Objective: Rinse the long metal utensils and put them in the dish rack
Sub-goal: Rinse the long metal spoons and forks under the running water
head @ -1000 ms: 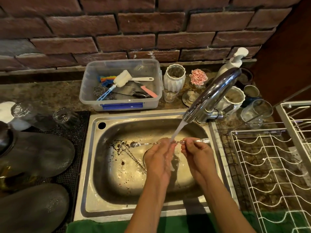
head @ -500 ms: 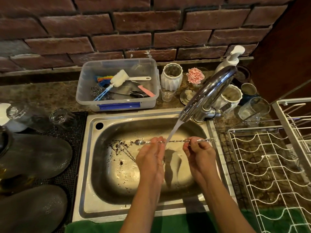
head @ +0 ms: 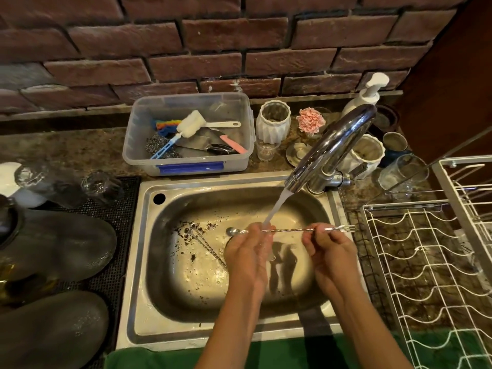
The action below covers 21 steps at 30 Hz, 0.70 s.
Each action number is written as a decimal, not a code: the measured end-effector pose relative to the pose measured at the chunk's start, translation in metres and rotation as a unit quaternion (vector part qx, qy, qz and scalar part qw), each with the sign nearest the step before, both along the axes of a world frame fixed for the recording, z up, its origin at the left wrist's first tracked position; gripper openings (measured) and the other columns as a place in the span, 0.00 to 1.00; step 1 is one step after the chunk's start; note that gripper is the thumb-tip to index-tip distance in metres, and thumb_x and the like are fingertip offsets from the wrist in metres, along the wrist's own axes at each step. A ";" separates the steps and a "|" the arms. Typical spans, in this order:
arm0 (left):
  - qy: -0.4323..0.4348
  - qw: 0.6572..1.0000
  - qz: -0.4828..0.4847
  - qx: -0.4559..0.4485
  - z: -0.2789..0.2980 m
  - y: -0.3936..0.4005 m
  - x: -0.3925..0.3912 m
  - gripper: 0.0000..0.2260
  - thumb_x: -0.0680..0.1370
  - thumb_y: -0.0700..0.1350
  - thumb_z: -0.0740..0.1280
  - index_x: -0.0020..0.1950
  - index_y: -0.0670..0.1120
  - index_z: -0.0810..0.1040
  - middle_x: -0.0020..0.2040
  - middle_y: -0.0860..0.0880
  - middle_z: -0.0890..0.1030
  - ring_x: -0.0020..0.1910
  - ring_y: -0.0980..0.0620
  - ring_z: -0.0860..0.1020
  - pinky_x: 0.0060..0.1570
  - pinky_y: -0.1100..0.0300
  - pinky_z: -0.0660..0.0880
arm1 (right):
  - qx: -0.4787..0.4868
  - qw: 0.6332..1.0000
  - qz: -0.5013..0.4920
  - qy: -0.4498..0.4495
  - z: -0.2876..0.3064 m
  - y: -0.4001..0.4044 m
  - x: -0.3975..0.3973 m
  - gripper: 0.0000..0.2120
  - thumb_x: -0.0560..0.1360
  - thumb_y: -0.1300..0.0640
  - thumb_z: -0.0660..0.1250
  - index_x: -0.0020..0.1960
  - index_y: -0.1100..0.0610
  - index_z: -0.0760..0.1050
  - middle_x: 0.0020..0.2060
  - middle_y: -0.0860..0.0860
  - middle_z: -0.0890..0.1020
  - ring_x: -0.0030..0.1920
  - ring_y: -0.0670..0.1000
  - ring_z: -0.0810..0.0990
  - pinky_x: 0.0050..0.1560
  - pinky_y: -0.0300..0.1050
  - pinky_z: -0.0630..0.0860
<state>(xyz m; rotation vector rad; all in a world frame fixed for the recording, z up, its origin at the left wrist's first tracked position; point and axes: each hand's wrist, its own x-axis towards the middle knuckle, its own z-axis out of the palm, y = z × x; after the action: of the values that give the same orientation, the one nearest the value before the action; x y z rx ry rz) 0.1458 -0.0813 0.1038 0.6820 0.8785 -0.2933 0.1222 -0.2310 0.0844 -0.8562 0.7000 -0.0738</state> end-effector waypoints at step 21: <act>-0.024 1.000 0.005 0.003 0.001 -0.012 -0.012 0.07 0.77 0.30 0.67 0.46 0.36 0.84 0.46 0.38 0.87 0.45 0.45 0.87 0.41 0.59 0.83 | 0.005 0.999 0.010 0.048 0.017 0.024 0.002 0.11 0.78 0.65 0.64 0.56 0.71 0.76 0.40 0.62 0.82 0.35 0.54 0.81 0.46 0.51 0.80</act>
<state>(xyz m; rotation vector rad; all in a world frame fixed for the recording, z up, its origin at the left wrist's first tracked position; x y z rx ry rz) 0.1343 -0.0935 0.1053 0.6884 0.8375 -0.2652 0.1241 -0.2065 0.1011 -0.8614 0.7820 -0.0111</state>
